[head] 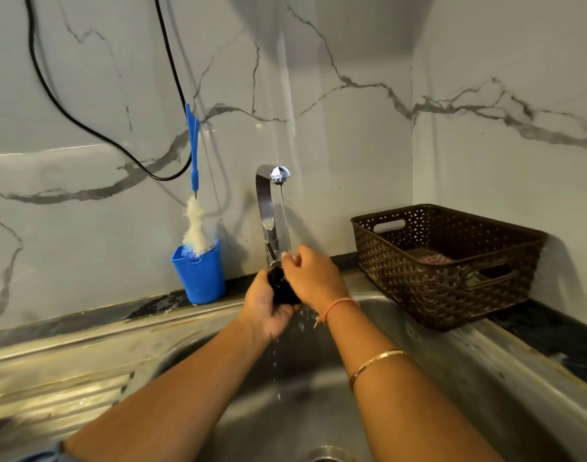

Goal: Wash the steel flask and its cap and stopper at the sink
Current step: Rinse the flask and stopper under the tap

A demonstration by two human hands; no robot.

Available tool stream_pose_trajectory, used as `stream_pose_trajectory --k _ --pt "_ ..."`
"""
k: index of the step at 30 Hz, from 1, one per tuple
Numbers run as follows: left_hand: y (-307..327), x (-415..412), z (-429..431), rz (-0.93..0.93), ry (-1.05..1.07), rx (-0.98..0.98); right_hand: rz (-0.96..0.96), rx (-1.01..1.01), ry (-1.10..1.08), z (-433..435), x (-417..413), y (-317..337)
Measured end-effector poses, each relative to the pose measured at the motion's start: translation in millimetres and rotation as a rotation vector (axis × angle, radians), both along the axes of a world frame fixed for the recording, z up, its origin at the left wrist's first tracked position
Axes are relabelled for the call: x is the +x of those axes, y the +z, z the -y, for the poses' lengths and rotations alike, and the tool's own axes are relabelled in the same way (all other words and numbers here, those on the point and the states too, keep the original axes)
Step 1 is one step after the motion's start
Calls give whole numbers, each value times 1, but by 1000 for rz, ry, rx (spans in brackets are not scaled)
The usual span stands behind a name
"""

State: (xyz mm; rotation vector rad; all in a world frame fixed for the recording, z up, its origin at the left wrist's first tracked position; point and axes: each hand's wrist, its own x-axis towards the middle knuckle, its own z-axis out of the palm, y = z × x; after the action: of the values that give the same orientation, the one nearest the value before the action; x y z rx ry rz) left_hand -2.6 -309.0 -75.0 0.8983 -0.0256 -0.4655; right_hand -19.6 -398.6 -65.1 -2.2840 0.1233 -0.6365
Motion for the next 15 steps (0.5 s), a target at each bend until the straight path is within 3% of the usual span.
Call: stream_pose_trajectory --k 3,5,9,12,15 --pt "-1 5 1 20 -26 68 -305 619 104 10 1 2" --pt "-2 6 1 5 -37 65 -415 884 259 16 -4 0" --pt "-1 5 1 18 8 129 -369 1034 352 16 -6 2" --pt "-7 9 1 159 124 245 -270 1085 376 18 -3 2" --pt "-10 7 -3 259 109 203 -209 1206 434 22 -7 3"
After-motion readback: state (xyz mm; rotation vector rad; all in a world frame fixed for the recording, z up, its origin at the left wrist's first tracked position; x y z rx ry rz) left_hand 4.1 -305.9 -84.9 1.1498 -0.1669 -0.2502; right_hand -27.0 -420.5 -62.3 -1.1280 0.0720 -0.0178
